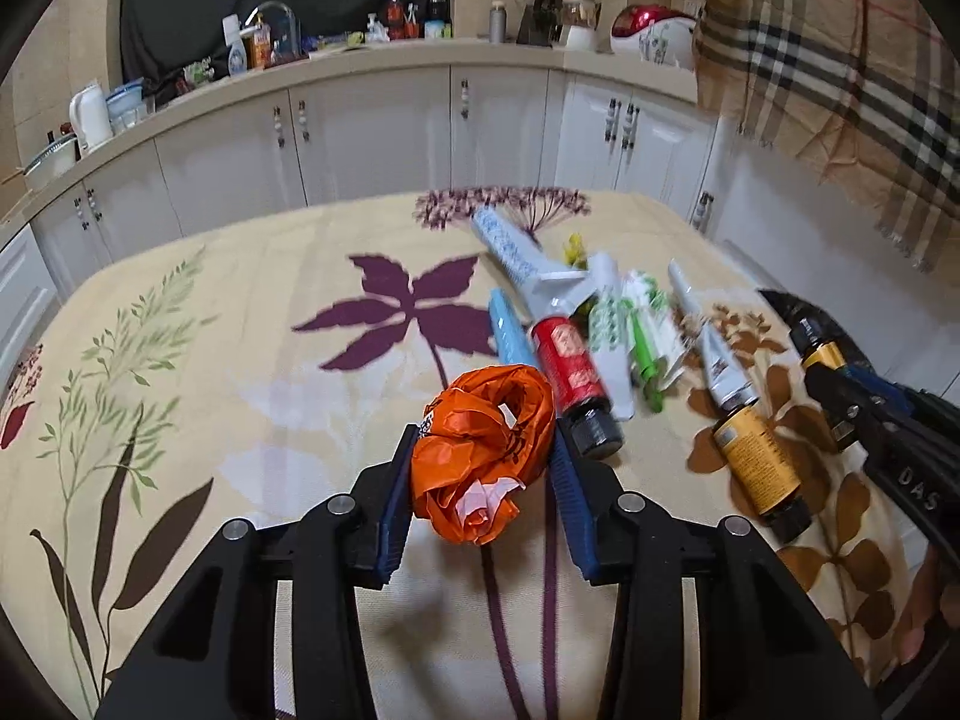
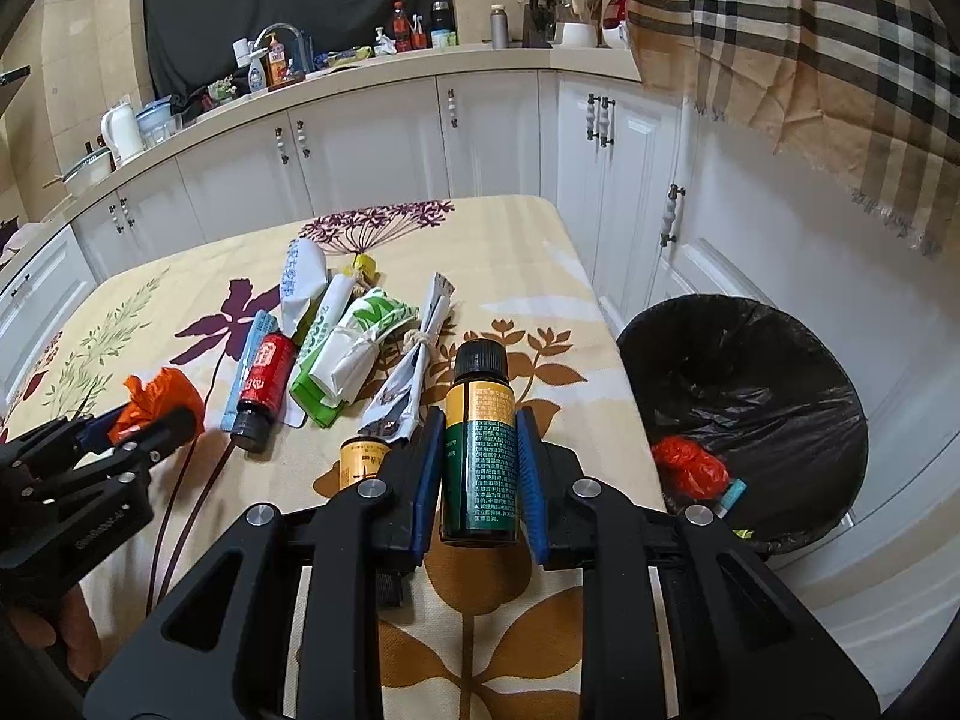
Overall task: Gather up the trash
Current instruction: 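Carry the green bottle and orange bag over the black bin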
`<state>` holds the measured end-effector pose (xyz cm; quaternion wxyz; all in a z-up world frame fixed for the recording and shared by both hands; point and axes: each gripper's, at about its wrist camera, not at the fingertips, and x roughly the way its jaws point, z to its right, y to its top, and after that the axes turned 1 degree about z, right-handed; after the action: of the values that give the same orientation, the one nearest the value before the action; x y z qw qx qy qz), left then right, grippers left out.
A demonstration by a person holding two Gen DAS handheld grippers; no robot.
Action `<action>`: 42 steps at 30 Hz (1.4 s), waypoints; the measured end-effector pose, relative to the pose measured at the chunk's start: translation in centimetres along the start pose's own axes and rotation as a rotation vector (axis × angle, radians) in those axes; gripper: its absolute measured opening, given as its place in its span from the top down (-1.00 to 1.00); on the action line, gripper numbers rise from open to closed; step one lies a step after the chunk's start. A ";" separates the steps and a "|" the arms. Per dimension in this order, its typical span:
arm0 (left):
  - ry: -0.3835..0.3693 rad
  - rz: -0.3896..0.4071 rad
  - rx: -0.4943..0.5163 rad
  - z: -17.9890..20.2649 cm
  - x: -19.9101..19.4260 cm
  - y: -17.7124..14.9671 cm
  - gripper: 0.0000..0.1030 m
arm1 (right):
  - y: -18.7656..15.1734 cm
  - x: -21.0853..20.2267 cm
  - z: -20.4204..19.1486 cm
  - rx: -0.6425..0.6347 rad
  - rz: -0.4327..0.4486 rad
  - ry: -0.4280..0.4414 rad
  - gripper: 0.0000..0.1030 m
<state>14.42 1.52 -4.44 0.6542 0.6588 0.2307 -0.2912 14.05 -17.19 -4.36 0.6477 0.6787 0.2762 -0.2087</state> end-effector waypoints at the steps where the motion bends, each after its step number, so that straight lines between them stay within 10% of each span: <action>1: -0.002 0.017 -0.001 0.1 -0.4 0.3 0.18 | 0.1 -0.1 0.1 0.001 0.006 -0.001 0.55; 22: -0.115 0.150 0.083 8.9 0.0 5.3 0.17 | 3.4 -2.5 7.4 0.034 0.148 -0.160 0.55; 42: -0.203 0.106 0.184 19.5 5.2 7.7 0.16 | 3.8 -0.4 16.7 0.141 0.146 -0.298 0.55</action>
<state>21.89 -18.64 -1.91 0.6255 0.6944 0.1004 -0.3413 17.45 -33.90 -2.41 0.6456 0.7023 0.1119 -0.2783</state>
